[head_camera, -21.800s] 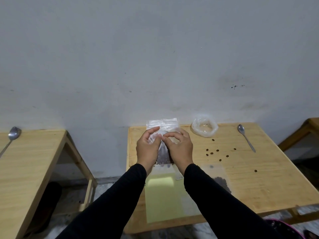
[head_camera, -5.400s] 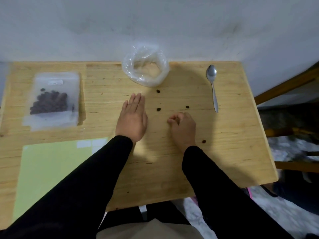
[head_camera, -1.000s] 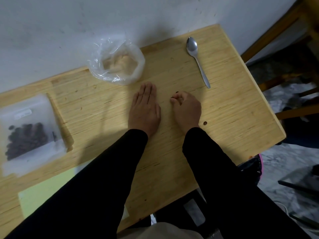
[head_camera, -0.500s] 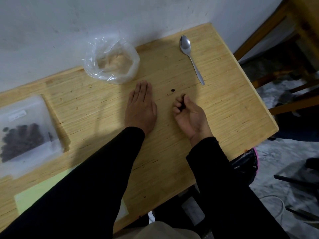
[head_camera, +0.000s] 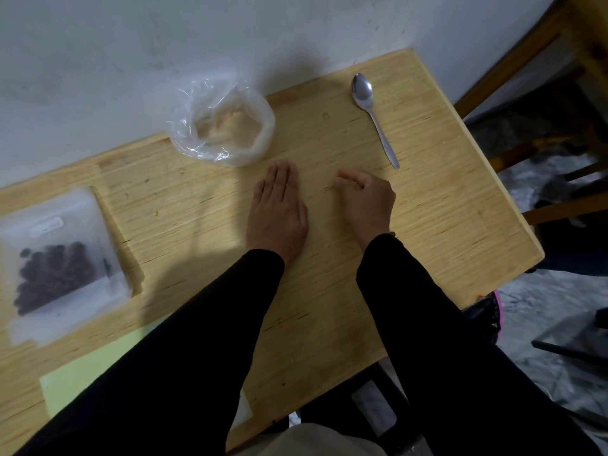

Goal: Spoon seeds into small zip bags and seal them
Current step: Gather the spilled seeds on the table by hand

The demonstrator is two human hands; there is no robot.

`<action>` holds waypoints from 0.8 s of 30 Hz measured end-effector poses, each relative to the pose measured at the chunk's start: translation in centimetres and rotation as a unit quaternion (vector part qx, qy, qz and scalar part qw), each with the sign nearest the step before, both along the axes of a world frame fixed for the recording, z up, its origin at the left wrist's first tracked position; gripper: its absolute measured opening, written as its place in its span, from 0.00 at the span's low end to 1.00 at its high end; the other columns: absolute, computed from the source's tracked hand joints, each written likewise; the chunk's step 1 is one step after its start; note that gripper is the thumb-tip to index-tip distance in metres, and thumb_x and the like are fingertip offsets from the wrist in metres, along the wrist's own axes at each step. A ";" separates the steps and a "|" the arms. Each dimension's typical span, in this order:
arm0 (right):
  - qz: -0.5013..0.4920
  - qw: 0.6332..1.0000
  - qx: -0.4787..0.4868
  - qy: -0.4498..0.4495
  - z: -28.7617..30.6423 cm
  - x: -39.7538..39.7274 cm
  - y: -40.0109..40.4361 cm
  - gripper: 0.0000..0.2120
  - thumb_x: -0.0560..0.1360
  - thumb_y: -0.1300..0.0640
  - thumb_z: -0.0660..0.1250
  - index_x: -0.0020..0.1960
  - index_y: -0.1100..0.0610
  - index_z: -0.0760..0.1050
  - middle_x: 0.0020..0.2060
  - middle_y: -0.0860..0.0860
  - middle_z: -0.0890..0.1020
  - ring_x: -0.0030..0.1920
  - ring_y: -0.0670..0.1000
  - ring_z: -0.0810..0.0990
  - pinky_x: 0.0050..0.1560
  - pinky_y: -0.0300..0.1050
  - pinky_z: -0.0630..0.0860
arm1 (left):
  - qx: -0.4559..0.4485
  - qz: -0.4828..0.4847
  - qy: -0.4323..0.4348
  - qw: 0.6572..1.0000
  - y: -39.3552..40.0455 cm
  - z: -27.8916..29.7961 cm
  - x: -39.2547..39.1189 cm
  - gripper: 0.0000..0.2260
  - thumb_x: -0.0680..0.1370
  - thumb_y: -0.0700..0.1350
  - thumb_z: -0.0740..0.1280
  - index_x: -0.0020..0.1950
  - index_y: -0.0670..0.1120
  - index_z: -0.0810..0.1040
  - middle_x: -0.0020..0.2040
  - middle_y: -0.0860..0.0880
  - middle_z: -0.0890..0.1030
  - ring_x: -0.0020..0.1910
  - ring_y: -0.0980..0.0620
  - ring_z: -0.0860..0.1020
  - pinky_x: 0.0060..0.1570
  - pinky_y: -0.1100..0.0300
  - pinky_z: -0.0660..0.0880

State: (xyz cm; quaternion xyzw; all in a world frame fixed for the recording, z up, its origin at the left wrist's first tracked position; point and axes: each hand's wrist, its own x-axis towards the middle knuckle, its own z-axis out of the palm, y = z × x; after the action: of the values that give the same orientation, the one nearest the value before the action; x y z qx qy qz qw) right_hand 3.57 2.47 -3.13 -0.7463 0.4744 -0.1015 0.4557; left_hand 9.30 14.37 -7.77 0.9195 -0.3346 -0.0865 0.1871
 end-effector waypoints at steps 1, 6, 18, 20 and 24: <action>0.010 1.000 -0.021 0.014 -0.1 0.3 0.1 0.13 0.74 0.57 0.67 0.57 0.57 0.80 0.54 0.50 0.83 0.53 0.43 0.77 0.57 0.32 0.68 | -0.001 -0.001 0.000 1.000 0.0 0.0 0.1 0.30 0.76 0.51 0.41 0.76 0.42 0.56 0.77 0.44 0.57 0.76 0.47 0.53 0.73 0.53 0.46; -0.023 0.997 -0.070 0.027 -0.9 0.8 0.7 0.09 0.73 0.59 0.69 0.52 0.58 0.82 0.49 0.51 0.84 0.52 0.48 0.80 0.53 0.32 0.68 | -0.003 -0.003 0.003 1.000 0.0 0.2 0.1 0.30 0.76 0.50 0.42 0.76 0.41 0.57 0.76 0.43 0.58 0.76 0.46 0.54 0.73 0.53 0.48; -0.009 0.995 -0.085 0.052 -0.8 -0.3 2.0 0.06 0.77 0.59 0.63 0.51 0.59 0.78 0.48 0.52 0.80 0.46 0.46 0.73 0.47 0.35 0.63 | 0.004 -0.010 -0.004 1.000 0.1 0.0 0.1 0.29 0.77 0.50 0.43 0.76 0.41 0.55 0.77 0.44 0.56 0.77 0.47 0.52 0.73 0.54 0.45; -0.031 0.999 -0.014 0.006 -0.3 -1.1 2.3 0.06 0.77 0.59 0.63 0.50 0.59 0.78 0.43 0.48 0.80 0.43 0.44 0.74 0.45 0.34 0.65 | 0.010 -0.010 -0.003 1.000 0.1 0.0 0.2 0.26 0.80 0.47 0.48 0.77 0.41 0.54 0.77 0.44 0.55 0.77 0.48 0.51 0.73 0.54 0.45; -0.157 0.916 0.319 -0.186 0.8 -3.2 2.9 0.06 0.80 0.60 0.59 0.47 0.56 0.74 0.33 0.47 0.70 0.32 0.43 0.67 0.32 0.36 0.67 | 0.006 -0.013 -0.001 1.000 0.1 0.0 0.2 0.25 0.81 0.44 0.51 0.77 0.41 0.52 0.78 0.44 0.53 0.77 0.48 0.49 0.73 0.54 0.43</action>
State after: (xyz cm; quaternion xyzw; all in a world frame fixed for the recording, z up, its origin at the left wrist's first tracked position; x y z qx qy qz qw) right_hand 0.33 5.40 -2.29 -0.4446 0.4996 -0.1519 0.7278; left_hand 9.46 14.46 -7.73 0.9162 -0.3465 -0.0904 0.1800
